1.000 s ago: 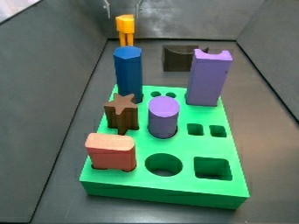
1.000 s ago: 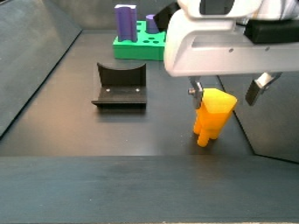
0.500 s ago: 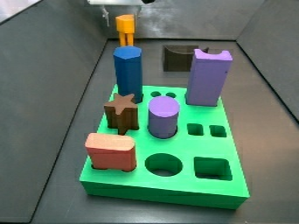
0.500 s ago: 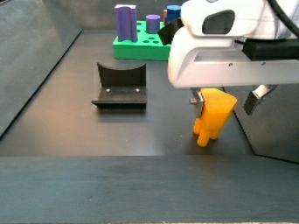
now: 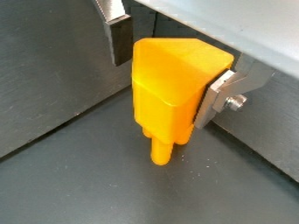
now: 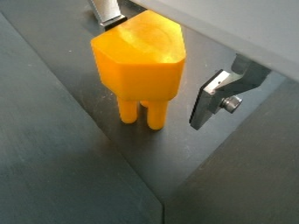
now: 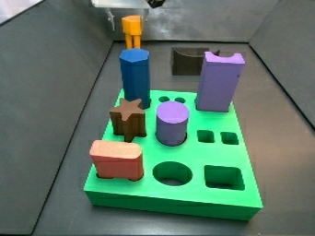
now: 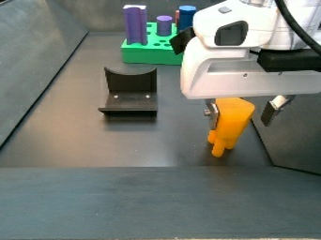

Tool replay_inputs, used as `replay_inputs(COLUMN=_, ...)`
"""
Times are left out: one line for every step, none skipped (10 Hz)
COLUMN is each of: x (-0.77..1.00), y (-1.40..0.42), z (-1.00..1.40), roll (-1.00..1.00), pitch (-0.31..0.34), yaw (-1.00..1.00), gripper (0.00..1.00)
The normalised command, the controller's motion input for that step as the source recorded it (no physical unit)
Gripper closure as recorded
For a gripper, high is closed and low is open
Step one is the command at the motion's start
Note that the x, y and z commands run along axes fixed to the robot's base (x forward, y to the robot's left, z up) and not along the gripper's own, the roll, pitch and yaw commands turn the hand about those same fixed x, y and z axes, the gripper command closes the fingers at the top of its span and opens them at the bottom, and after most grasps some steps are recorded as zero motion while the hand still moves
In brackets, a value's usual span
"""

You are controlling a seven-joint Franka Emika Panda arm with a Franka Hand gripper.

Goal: Pick up the 3 prong object. Move up. Move to above the board. Insert the 3 prong object.
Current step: Pick up the 3 prong object.

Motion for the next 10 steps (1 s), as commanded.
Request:
replay_inputs(x=0.15, y=0.03, z=-0.14, roll=-0.16, pitch=0.000, yaw=0.00, gripper=0.00)
replay_inputs(x=0.15, y=0.00, z=-0.11, roll=-0.14, pitch=0.000, yaw=0.00, gripper=0.00)
replay_inputs(x=0.18, y=0.01, z=-0.09, roll=-0.12, pitch=0.000, yaw=0.21, gripper=0.00)
replay_inputs(x=0.07, y=0.00, z=0.00, roll=-0.14, pitch=0.000, yaw=0.07, gripper=0.00)
replay_inputs(x=0.01, y=0.00, z=0.00, roll=-0.12, pitch=0.000, yaw=0.00, gripper=0.00)
replay_inputs(x=0.00, y=0.00, z=0.00, roll=-0.11, pitch=0.000, yaw=0.00, gripper=0.00)
replay_inputs(x=0.00, y=0.00, z=0.00, roll=-0.17, pitch=-0.011, yaw=0.00, gripper=0.00)
replay_inputs(x=0.00, y=0.00, z=0.00, roll=-0.30, pitch=-0.059, yaw=0.00, gripper=0.00)
replay_inputs(x=0.00, y=0.00, z=0.00, roll=-0.31, pitch=-0.064, yaw=0.00, gripper=0.00)
replay_inputs(x=0.00, y=0.01, z=0.00, roll=-0.27, pitch=-0.060, yaw=0.00, gripper=0.00)
